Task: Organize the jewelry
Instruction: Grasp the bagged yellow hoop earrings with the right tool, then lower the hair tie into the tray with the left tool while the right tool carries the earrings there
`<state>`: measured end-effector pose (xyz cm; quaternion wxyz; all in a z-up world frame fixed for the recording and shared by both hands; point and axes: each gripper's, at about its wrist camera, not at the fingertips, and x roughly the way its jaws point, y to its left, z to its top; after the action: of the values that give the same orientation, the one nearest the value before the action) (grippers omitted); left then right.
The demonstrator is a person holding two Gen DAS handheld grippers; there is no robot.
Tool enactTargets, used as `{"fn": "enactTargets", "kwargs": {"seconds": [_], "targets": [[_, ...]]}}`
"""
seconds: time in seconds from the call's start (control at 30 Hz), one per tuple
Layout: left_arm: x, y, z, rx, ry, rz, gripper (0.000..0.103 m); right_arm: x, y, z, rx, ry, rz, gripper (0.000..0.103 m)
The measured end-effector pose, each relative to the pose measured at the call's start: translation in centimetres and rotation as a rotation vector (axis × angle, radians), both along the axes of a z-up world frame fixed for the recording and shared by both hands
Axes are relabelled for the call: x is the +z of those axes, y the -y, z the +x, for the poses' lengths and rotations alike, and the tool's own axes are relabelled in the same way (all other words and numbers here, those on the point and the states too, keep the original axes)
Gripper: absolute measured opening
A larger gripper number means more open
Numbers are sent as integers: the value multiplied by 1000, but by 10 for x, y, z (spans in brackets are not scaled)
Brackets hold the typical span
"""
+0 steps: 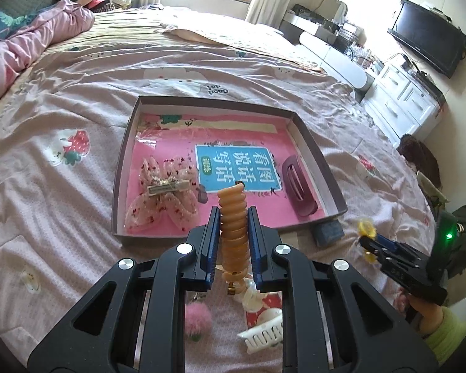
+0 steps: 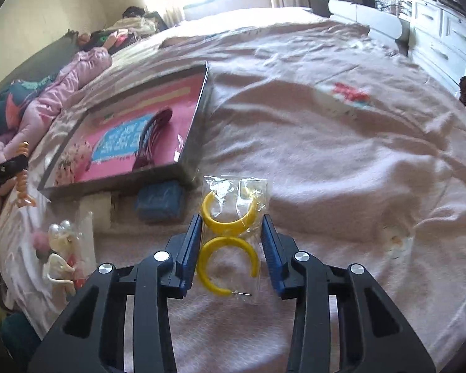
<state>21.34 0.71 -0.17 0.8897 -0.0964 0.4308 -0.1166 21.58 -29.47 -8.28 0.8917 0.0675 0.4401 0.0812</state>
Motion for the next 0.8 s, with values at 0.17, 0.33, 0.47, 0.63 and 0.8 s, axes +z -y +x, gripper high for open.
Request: {"fn": "enactTargets", "kwargs": {"seconds": [0.17, 0.33, 0.47, 0.63, 0.8], "targets": [[3, 0, 11, 7, 9, -8, 11, 30, 4, 2, 11, 72, 17, 36], [10, 4, 21, 3, 26, 5, 11, 57, -5, 13, 42, 131, 19, 36], [17, 7, 31, 1, 47, 27, 11, 77, -19, 26, 82, 174, 15, 36], [24, 11, 42, 7, 73, 47, 11, 89, -36, 42, 117, 205, 1, 36], [22, 9, 53, 23, 75, 37, 11, 87, -53, 60, 150, 204, -16, 36]]}}
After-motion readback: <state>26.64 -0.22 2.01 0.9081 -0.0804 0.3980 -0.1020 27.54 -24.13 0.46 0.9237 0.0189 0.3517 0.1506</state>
